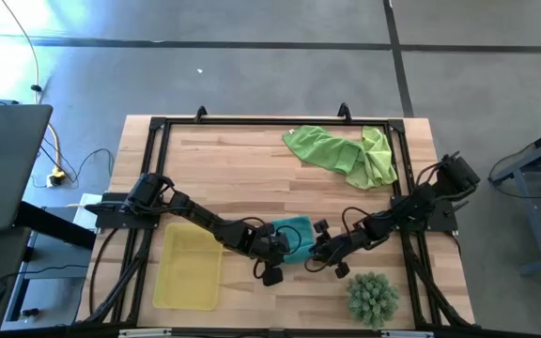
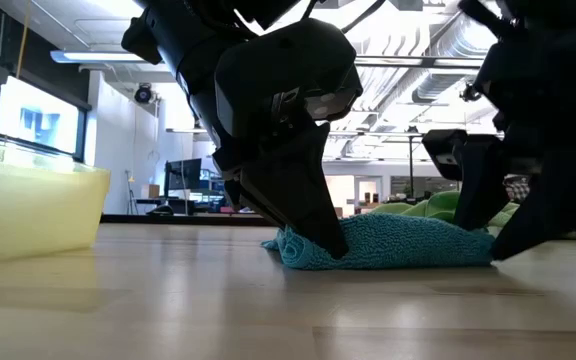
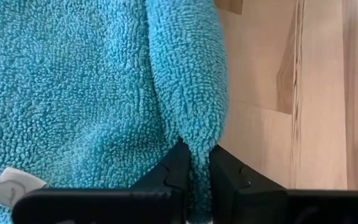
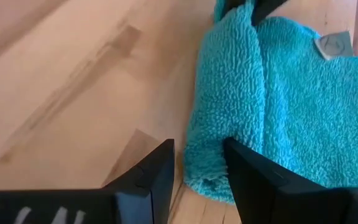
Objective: Roll microfiber towels into tight, uniform cylinder then place into a basket
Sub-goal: Roll the blue microfiber towel
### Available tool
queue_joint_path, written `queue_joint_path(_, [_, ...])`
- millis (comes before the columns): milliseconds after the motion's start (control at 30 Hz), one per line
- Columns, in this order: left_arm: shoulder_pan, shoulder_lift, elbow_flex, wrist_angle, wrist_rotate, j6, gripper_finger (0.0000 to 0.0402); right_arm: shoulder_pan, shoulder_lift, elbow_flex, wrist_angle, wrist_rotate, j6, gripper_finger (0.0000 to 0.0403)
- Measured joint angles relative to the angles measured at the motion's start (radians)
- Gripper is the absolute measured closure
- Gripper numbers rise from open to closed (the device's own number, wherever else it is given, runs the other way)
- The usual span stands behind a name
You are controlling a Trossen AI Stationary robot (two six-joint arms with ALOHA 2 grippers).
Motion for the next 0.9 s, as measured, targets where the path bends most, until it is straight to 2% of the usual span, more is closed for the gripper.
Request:
queue_joint_path(167, [0.0, -0.004, -0.001, 0.001, 0.002, -0.008, 0.0366, -0.012, 0.034, 0.003, 0.015, 0.001, 0.077, 0.0269])
queue_joint_path(367, [0.0, -0.023, -0.001, -0.006, 0.018, -0.025, 0.0322, -0.025, 0.056, 0.005, 0.0, -0.008, 0.226, 0.0277])
queue_joint_path(600, [0.0, -0.075, -0.005, -0.084, 0.043, 0.025, 0.0272, -0.029, 0.062, 0.006, -0.012, -0.008, 0.265, 0.034])
queue_joint_path(767, [-0.002, -0.132, -0.006, -0.166, 0.048, 0.069, 0.0264, -0.033, 0.062, 0.006, -0.013, -0.021, 0.295, 0.039])
queue_joint_path(900, [-0.004, -0.163, -0.006, -0.236, 0.048, 0.087, 0.0265, -0.05, 0.062, 0.005, -0.012, -0.069, 0.332, 0.0398])
